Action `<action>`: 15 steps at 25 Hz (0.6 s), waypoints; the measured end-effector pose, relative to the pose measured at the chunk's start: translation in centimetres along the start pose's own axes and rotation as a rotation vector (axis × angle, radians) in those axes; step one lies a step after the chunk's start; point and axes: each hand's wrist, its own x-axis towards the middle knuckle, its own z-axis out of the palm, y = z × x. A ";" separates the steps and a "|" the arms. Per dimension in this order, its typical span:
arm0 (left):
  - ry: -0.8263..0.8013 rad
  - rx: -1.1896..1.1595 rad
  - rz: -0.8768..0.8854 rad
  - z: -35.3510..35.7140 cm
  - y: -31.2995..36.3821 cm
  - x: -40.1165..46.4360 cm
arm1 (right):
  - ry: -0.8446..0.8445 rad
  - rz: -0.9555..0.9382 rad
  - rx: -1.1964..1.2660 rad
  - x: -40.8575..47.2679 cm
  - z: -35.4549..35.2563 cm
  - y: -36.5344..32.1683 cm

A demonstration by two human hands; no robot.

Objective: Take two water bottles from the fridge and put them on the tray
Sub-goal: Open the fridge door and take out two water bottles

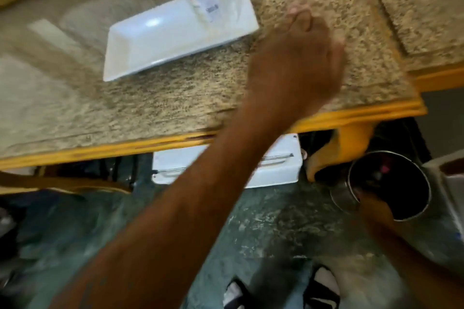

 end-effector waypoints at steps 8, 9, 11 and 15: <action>0.305 0.129 -0.035 10.5 -9.9 -22.5 | 0.047 -0.264 0.120 -7.0 5.7 -9.0; 0.231 0.179 -0.062 12.0 -12.1 -24.8 | 0.093 -0.284 0.118 -7.2 5.2 -10.6; 0.008 0.195 -0.182 14.1 -16.9 -28.0 | 0.171 -0.395 0.110 -6.9 4.7 -14.2; -0.327 0.060 -0.512 16.8 -26.9 -30.5 | 0.363 -0.631 0.210 -6.1 4.1 -21.9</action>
